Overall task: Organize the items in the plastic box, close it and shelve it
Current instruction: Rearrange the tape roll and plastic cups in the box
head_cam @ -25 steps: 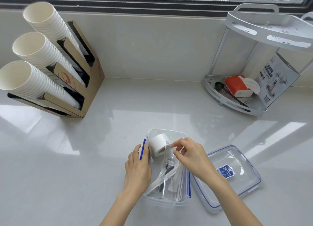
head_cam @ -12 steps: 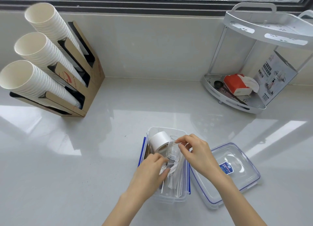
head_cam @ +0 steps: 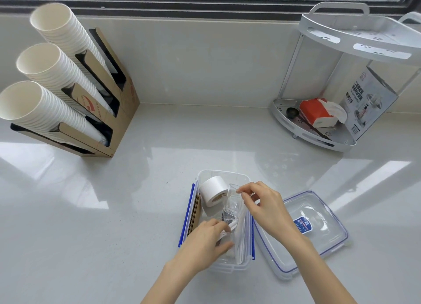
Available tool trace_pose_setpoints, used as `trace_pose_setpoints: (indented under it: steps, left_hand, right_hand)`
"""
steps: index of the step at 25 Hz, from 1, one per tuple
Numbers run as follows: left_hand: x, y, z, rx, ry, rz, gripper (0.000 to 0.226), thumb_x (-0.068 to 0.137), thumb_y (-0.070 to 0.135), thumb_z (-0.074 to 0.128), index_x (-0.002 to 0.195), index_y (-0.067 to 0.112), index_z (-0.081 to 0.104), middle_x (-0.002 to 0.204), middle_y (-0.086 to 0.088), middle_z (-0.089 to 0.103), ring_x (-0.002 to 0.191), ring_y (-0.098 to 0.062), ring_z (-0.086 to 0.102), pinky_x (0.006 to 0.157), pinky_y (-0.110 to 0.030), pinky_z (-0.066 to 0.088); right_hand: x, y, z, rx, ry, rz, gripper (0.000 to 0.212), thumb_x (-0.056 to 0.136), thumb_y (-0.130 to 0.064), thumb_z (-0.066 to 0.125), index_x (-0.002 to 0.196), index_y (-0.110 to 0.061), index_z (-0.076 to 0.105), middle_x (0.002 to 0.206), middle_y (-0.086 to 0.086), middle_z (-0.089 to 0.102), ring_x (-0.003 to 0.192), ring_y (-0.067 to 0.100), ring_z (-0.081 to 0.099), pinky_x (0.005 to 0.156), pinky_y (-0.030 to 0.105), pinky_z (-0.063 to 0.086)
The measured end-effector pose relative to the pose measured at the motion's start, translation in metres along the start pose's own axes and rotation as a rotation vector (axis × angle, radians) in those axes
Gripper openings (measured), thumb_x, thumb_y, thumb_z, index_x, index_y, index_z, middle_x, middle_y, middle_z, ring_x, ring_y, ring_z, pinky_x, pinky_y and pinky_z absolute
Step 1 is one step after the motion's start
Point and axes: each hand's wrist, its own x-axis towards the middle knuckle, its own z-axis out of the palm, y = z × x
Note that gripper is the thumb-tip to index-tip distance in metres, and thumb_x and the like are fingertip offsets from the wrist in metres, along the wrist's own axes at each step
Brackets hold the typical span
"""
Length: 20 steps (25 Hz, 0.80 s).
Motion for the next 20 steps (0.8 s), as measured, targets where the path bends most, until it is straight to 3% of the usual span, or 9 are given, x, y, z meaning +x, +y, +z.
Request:
trace_pose_setpoints:
  steps: [5,8,12,14,16,20]
  left_hand:
    - [0.0,-0.002,-0.003,-0.221,0.028,-0.007,0.033,0.082,0.032,0.058,0.113,0.023,0.051,0.121,0.001,0.058,0.107,-0.011,0.053,0.091,-0.026,0.044]
    - [0.002,-0.007,-0.011,-0.349,0.167,-0.002,0.044,0.081,0.027,0.06,0.123,0.024,0.046,0.113,0.007,0.047,0.096,0.004,0.047,0.08,-0.006,0.04]
    - [0.001,-0.009,-0.028,-0.54,0.387,-0.055,0.046,0.08,0.019,0.063,0.116,0.035,0.042,0.096,0.016,0.037,0.084,0.001,0.052,0.073,0.002,0.04]
    - [0.0,-0.008,-0.035,-0.655,0.457,-0.091,0.038,0.079,0.015,0.064,0.109,0.033,0.048,0.096,0.014,0.038,0.077,0.011,0.055,0.07,0.0,0.044]
    - [0.0,-0.009,-0.038,-0.75,0.513,-0.109,0.033,0.08,0.014,0.064,0.105,0.029,0.05,0.096,0.011,0.041,0.078,0.018,0.053,0.068,0.0,0.045]
    - [-0.001,-0.01,-0.041,-0.925,0.523,-0.174,0.029,0.081,0.019,0.063,0.105,0.027,0.049,0.105,0.005,0.049,0.099,-0.009,0.054,0.064,-0.001,0.045]
  right_hand:
    - [-0.001,0.001,0.0,0.035,0.03,0.013,0.016,0.088,-0.014,0.051,0.091,-0.019,0.066,0.088,-0.004,0.059,0.073,0.003,0.054,0.061,0.004,0.039]
    - [-0.003,-0.001,-0.005,0.116,0.11,0.032,0.017,0.087,-0.012,0.052,0.085,-0.023,0.065,0.085,-0.006,0.06,0.073,0.003,0.056,0.06,0.003,0.039]
    - [-0.003,-0.009,-0.015,0.268,0.221,0.055,0.026,0.088,-0.011,0.051,0.076,-0.034,0.056,0.08,-0.011,0.06,0.078,0.015,0.062,0.066,0.017,0.047]
    - [-0.002,-0.013,-0.018,0.336,0.232,0.066,0.029,0.089,-0.011,0.05,0.074,-0.036,0.055,0.08,-0.011,0.06,0.079,0.019,0.062,0.069,0.029,0.051]
    - [-0.003,-0.014,-0.017,0.371,0.215,0.083,0.028,0.089,-0.011,0.05,0.075,-0.035,0.056,0.08,-0.01,0.061,0.079,0.019,0.062,0.07,0.032,0.052]
    - [-0.006,-0.015,-0.01,0.481,0.142,0.134,0.027,0.089,-0.008,0.049,0.076,-0.029,0.059,0.078,-0.005,0.063,0.067,0.006,0.061,0.061,0.017,0.052]
